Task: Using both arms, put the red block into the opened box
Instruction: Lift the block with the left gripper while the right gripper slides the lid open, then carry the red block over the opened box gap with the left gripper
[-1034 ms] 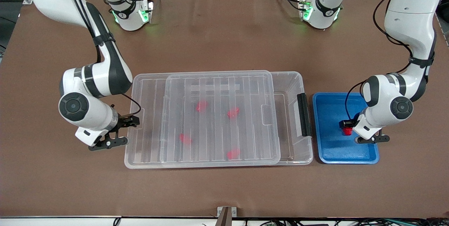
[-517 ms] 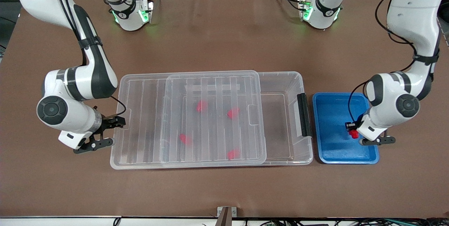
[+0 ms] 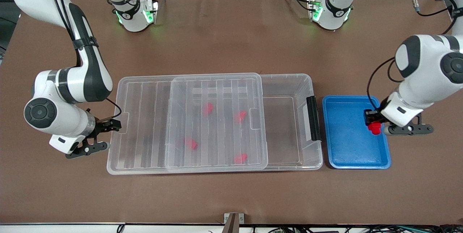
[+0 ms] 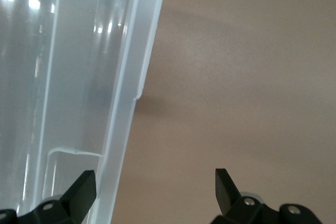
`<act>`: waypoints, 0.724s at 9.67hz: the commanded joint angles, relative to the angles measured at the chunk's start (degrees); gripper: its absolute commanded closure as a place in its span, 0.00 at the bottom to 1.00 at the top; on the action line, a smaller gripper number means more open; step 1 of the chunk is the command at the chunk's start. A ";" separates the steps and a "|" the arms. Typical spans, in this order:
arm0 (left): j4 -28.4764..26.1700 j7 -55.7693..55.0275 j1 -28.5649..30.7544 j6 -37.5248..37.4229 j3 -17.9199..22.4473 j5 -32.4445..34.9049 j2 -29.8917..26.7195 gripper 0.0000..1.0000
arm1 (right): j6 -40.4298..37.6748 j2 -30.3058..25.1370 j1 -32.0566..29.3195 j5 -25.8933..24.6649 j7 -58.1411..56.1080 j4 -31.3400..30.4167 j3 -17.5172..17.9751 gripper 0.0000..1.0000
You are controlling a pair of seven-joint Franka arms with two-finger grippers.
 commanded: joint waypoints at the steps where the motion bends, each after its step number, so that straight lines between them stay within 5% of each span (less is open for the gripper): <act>1: -1.73 -9.06 -0.09 0.25 -7.69 1.18 1.66 1.00 | 0.00 -1.90 -0.60 -1.32 -1.53 -2.01 0.34 0.00; 3: -0.68 -16.36 -0.44 0.34 -14.28 4.60 4.81 1.00 | -0.18 -2.42 -0.60 -1.06 -0.40 -0.96 0.34 0.00; 7: 6.70 -31.39 -2.28 0.52 -21.77 19.42 20.26 1.00 | -8.23 -15.57 -0.60 1.04 17.06 -0.34 0.43 0.00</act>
